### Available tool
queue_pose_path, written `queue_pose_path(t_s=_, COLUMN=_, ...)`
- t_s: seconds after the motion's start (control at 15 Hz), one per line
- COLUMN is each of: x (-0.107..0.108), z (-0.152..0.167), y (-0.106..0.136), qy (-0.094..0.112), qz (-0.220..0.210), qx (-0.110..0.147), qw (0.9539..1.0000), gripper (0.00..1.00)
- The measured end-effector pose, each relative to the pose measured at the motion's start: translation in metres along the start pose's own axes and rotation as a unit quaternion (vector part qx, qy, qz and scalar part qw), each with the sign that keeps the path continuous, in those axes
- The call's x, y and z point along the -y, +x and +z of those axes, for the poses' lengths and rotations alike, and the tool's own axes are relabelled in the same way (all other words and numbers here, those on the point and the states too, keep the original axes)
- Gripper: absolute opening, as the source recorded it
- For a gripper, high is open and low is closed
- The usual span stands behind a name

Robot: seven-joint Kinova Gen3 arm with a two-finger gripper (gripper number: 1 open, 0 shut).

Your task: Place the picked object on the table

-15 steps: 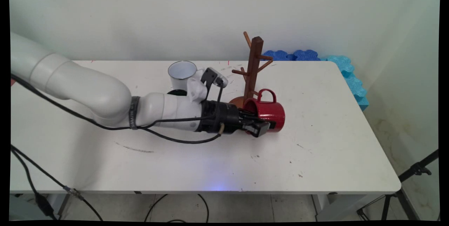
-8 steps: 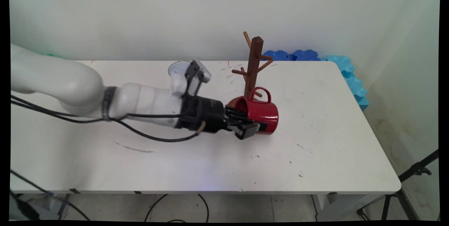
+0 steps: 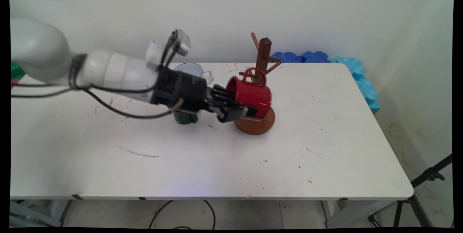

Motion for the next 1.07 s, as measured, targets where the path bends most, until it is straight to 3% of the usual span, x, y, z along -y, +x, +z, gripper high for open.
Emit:
queue_pose_path(t_s=0.53, x=0.04, z=-0.071, y=0.032, qy=0.019, qz=-0.003, qx=0.073, qw=0.9971, gripper=0.0)
queue_pose_path(t_s=0.73, x=0.042, z=-0.099, y=0.05, qy=-0.013, qz=0.016, qx=0.072, qw=0.9972, gripper=0.0)
queue_pose_path(t_s=1.07, x=0.033, z=-0.12, y=0.076, qy=-0.015, qz=0.046, qx=0.131, qw=0.9903, gripper=0.0)
